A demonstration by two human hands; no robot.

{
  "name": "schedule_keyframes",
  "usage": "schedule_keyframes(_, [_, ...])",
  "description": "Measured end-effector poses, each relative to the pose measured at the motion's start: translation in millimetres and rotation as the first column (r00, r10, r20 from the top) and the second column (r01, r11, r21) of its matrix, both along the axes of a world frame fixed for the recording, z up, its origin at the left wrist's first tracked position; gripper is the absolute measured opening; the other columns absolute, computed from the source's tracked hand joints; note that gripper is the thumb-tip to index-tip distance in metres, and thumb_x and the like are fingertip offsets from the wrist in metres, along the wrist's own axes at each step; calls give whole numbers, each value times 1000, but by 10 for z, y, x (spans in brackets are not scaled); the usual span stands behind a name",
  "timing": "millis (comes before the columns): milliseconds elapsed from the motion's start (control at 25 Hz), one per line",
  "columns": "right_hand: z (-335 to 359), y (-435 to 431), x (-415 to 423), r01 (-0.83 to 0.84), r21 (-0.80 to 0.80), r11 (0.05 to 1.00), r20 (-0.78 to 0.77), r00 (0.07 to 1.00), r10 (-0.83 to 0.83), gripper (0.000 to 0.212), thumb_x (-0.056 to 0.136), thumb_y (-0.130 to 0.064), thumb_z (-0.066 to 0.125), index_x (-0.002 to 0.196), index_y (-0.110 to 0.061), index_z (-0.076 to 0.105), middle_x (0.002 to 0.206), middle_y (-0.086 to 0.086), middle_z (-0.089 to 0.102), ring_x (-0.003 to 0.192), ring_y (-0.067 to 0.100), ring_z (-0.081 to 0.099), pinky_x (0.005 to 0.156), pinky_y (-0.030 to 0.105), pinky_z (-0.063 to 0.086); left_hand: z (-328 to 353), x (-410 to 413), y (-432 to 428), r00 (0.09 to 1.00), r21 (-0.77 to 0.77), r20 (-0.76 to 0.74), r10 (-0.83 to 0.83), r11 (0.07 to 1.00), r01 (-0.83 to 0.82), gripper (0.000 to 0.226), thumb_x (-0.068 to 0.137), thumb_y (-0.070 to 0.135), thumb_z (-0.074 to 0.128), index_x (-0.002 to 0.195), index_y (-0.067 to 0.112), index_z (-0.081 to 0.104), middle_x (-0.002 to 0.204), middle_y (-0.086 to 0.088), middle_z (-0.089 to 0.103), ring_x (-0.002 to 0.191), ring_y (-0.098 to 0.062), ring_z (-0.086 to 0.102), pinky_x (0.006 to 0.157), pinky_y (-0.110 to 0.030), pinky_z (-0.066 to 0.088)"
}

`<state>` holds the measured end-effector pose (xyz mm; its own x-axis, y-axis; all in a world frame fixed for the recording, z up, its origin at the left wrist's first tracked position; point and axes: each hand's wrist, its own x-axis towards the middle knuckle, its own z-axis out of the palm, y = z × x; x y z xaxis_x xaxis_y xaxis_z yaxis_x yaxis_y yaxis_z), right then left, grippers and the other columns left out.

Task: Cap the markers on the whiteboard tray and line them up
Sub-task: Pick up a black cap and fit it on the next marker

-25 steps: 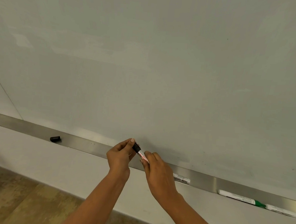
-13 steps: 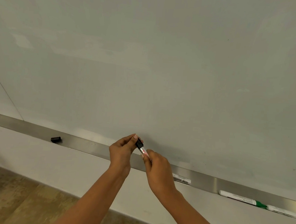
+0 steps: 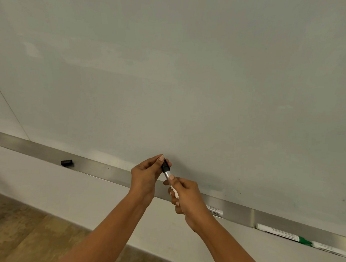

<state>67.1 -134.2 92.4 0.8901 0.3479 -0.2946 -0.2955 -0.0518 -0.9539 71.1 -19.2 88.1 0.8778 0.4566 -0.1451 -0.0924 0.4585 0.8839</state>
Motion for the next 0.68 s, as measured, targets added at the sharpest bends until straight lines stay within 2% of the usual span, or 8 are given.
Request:
schedule_keyframes(200, [28, -29, 7, -30, 136, 990, -133, 990, 48, 29, 93, -30, 48, 83, -9, 64, 56, 0, 45, 32, 4, 29, 29, 13, 23, 5, -4, -2, 1000, 6, 14, -18, 1000, 18, 12, 84, 8, 58, 79, 10, 69, 62, 1, 73, 66, -13, 69, 62, -18, 58])
schedule_keyframes(480, [-44, -53, 38, -43, 173, 984, -163, 984, 71, 28, 93, -30, 48, 85, -9, 65, 57, -1, 45, 33, 4, 31, 28, 13, 24, -39, 23, 2, 999, 31, 5, -31, 999, 31, 9, 83, 8, 60, 81, 9, 69, 61, 1, 74, 66, -13, 70, 65, -19, 57])
schedule_keyframes(600, [-96, -77, 86, -71, 80, 994, -102, 992, 79, 28, 92, -34, 48, 82, -16, 67, 61, -1, 50, 41, 6, 37, 32, 14, 29, -56, 66, 19, 999, 99, -11, -43, 994, 44, 9, 82, 8, 61, 86, 6, 69, 67, -3, 73, 69, -14, 70, 69, -18, 56])
schedule_keyframes(680, [-143, -119, 144, -88, -138, 986, 52, 994, 96, 26, 92, -37, 46, 85, -22, 67, 72, 1, 59, 53, 12, 47, 44, 17, 37, -87, 84, 28, 997, 180, -74, -30, 983, 43, 13, 81, 10, 63, 91, 4, 68, 78, -7, 71, 77, -16, 68, 83, -24, 51])
